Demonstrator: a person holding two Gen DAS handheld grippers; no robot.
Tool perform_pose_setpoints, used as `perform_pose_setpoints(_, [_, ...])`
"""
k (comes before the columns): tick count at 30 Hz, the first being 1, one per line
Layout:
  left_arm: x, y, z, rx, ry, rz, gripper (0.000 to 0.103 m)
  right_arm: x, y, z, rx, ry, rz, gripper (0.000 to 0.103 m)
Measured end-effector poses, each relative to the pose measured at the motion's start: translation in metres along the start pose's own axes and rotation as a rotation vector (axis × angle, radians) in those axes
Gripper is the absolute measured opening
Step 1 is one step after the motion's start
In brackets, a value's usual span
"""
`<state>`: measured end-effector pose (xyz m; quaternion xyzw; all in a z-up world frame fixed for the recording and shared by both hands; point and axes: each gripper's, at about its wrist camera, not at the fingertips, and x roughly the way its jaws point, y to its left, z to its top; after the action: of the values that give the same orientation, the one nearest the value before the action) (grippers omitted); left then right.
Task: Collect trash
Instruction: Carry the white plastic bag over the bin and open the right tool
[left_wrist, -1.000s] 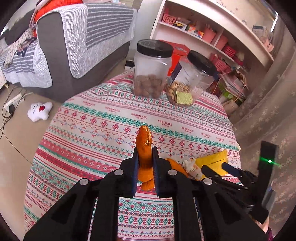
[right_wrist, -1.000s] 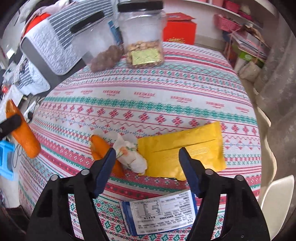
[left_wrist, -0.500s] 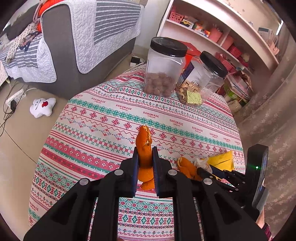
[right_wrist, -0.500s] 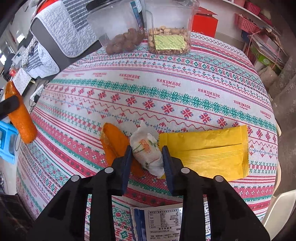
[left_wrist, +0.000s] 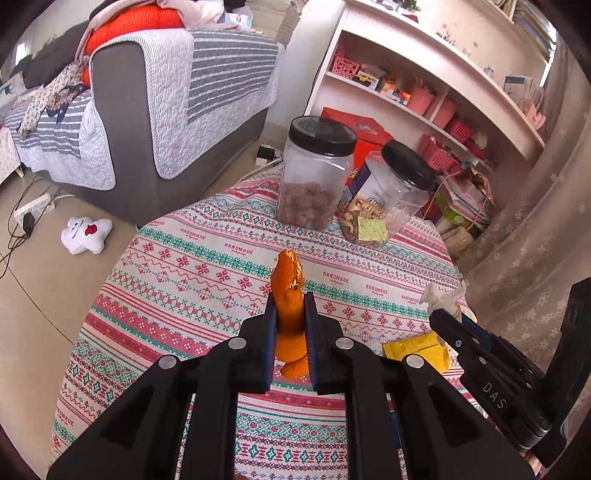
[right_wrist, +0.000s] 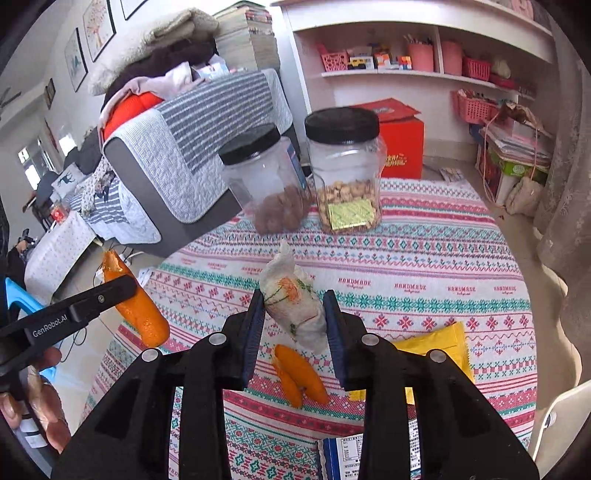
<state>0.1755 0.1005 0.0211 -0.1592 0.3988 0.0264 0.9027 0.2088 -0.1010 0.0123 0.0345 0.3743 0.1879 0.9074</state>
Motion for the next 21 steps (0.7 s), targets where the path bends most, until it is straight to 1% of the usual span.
perform_pose_setpoints(7, [-0.026, -0.027, -0.002, 0.077, -0.146, 0.054, 0.014, -0.039, 0.006, 0.005, -0.043, -0.159, -0.119, 0.031])
perform_pose_setpoints(11, [-0.043, -0.044, -0.006, 0.135, -0.234, 0.1, 0.014, -0.061, 0.003, 0.004, -0.033, -0.223, -0.193, 0.031])
perform_pose_setpoints(16, [-0.058, -0.063, -0.013, 0.173, -0.304, 0.122, 0.014, -0.084, -0.007, 0.001, -0.002, -0.271, -0.301, 0.031])
perform_pose_setpoints(21, [-0.068, -0.085, -0.023, 0.212, -0.338, 0.116, 0.014, -0.106, -0.023, -0.004, 0.015, -0.296, -0.399, 0.031])
